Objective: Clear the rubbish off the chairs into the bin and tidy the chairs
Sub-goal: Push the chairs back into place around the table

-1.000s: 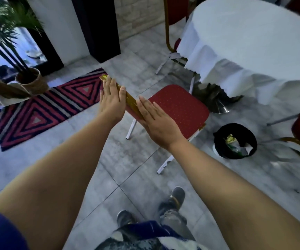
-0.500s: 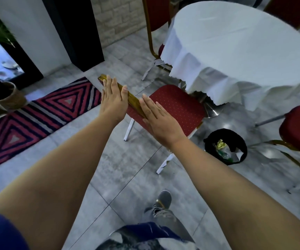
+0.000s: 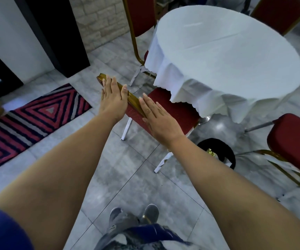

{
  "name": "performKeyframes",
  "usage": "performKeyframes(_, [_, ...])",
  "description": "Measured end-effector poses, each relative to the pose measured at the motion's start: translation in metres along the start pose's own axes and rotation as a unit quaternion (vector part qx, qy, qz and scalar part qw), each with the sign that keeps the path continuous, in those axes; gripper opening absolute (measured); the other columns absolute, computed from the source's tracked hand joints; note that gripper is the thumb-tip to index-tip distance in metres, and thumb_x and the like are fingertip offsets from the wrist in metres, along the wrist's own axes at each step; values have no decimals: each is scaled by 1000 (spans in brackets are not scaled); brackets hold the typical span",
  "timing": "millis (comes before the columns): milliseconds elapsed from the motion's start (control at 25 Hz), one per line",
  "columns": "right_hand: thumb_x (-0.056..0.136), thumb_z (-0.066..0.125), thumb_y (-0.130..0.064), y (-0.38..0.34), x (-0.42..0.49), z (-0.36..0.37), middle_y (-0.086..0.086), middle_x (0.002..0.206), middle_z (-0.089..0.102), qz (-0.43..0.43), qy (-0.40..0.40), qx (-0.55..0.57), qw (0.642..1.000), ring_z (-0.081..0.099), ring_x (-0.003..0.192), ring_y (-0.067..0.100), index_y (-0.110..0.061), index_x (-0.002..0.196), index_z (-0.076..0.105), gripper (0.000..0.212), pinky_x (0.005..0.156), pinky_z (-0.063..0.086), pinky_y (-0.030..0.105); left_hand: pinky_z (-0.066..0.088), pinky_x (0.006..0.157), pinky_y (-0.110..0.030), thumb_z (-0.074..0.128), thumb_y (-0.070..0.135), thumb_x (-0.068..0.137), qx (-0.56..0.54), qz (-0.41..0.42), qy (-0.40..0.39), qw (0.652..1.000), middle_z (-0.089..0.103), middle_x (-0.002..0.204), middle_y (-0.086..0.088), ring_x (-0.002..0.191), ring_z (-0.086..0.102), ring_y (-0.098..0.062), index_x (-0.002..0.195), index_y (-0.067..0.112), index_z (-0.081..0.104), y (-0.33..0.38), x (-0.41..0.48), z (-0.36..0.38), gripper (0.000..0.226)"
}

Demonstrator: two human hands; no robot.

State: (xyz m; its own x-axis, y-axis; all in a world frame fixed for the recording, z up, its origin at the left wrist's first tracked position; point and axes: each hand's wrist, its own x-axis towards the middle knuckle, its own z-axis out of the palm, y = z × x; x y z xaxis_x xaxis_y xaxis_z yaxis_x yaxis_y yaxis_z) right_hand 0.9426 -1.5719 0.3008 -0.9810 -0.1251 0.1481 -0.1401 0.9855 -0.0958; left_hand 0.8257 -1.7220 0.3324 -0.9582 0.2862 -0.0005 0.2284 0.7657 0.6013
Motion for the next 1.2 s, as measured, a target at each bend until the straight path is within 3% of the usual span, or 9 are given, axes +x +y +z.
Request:
performKeyframes(160, [107, 30, -28, 32, 13, -4, 3, 168, 0, 25, -3, 7, 1000, 3, 154, 14, -15, 159, 2, 60, 125, 1, 29, -3, 122, -40, 16, 42, 104, 17, 3, -3, 1000, -5, 163, -12, 150, -10, -23, 154, 7, 6, 22, 29, 15, 62])
performKeyframes(400, [106, 30, -30, 71, 30, -6, 4, 167, 10, 50, 14, 18, 998, 13, 153, 18, -16, 158, 9, 58, 125, 17, 36, -5, 121, -40, 15, 45, 104, 39, 11, -12, 999, -2, 163, -12, 150, -9, -24, 154, 4, 7, 51, 64, 29, 65])
performKeyframes(840, [105, 20, -39, 85, 41, -18, -3, 167, 9, 52, -30, 20, 998, 10, 154, 17, -24, 158, 2, 58, 125, 12, 35, -7, 121, -38, 13, 45, 103, 100, 34, 16, 994, 0, 163, -12, 150, -8, -21, 154, 3, 9, 53, 77, 35, 66])
performKeyframes(1000, [102, 15, -48, 83, 32, -30, -6, 167, 5, 88, -40, 44, 994, 5, 153, 10, -26, 158, 1, 61, 123, 0, 26, -5, 121, -41, 14, 38, 104, 148, 96, 25, 984, 2, 162, -13, 150, -6, -22, 154, 3, 11, 55, 79, 29, 61])
performKeyframes(1200, [106, 21, -45, 106, -11, -42, -4, 167, 8, 189, -35, 47, 980, 9, 153, 11, -24, 159, 4, 60, 125, 5, 30, -5, 121, -41, 15, 40, 105, 212, 238, 10, 948, 1, 163, -11, 150, -6, -21, 155, 8, 13, 83, 76, 31, 60])
